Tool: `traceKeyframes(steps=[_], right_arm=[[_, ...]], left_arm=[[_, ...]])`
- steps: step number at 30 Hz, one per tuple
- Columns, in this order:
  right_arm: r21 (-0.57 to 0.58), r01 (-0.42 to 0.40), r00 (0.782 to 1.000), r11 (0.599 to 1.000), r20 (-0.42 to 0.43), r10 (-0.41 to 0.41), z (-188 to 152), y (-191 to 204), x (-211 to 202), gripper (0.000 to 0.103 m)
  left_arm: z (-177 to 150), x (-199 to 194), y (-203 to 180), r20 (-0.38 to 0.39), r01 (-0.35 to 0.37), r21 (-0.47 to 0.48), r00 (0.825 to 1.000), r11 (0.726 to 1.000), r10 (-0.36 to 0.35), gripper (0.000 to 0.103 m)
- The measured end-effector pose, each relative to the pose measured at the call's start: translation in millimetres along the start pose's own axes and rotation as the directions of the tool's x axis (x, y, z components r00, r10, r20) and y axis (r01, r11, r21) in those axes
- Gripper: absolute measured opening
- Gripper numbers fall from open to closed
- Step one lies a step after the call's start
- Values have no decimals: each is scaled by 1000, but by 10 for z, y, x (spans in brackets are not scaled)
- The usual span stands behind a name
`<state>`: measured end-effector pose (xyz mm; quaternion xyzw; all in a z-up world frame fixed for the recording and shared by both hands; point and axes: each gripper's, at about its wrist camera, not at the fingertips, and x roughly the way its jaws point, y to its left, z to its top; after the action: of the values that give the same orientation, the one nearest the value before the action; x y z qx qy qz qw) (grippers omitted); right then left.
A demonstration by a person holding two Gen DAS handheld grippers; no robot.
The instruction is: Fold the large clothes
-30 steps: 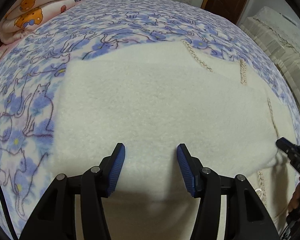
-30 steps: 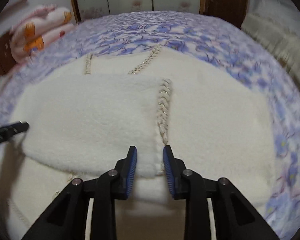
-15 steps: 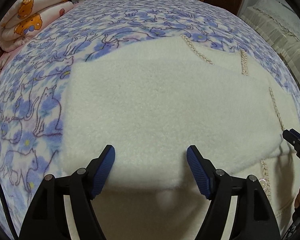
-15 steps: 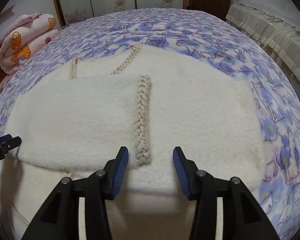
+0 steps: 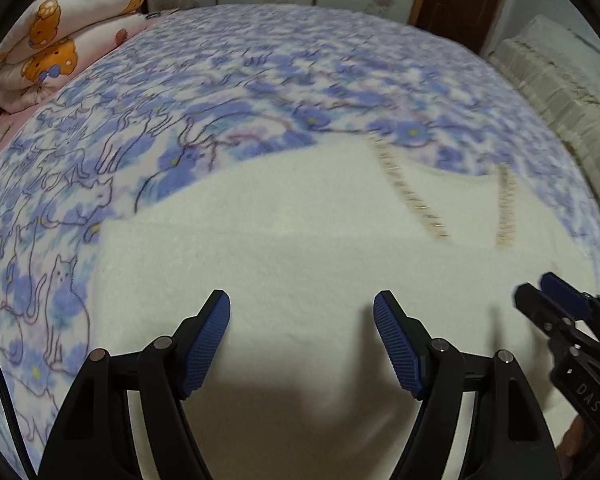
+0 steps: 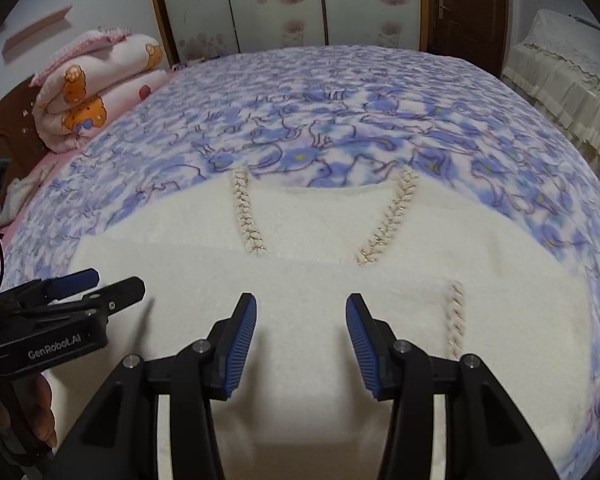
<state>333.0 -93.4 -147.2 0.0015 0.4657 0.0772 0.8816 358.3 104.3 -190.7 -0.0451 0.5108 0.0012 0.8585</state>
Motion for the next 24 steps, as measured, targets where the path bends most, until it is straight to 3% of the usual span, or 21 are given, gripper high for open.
traceKeyframes(steps=[2, 5, 6, 7, 9, 12, 18, 24], right_arm=[[-4, 60, 997, 998, -40, -60, -26, -146, 160, 47], [26, 121, 992, 992, -28, -120, -129, -564, 189, 44], [36, 107, 994, 994, -22, -106, -158, -678, 161, 38], [41, 79, 997, 996, -17, -78, -192, -779, 122, 26], [45, 53, 998, 998, -19, -52, -251, -914, 38, 20], [82, 97, 995, 992, -40, -94, -324, -1026, -34, 36], [152, 72, 996, 986, -55, -65, -463, -1104, -283, 36], [157, 46, 999, 987, -17, -44, -613, -1005, -899, 36]], left_arm=[[14, 121, 129, -9, -29, -20, 1000, 999, 29, 74], [2, 135, 323, 15, -24, -37, 1000, 999, 24, 76], [-13, 132, 363, 21, -33, -29, 999, 999, 34, 76], [-33, 130, 392, 24, -40, -22, 999, 999, 41, 76], [-52, 122, 438, 24, -43, -15, 999, 999, 43, 76], [-59, 82, 463, 14, -55, -22, 998, 998, 55, 76], [-144, -193, 477, 3, -66, -34, 998, 997, 66, 76], [-387, -857, 456, 39, -36, -17, 999, 999, 37, 76]])
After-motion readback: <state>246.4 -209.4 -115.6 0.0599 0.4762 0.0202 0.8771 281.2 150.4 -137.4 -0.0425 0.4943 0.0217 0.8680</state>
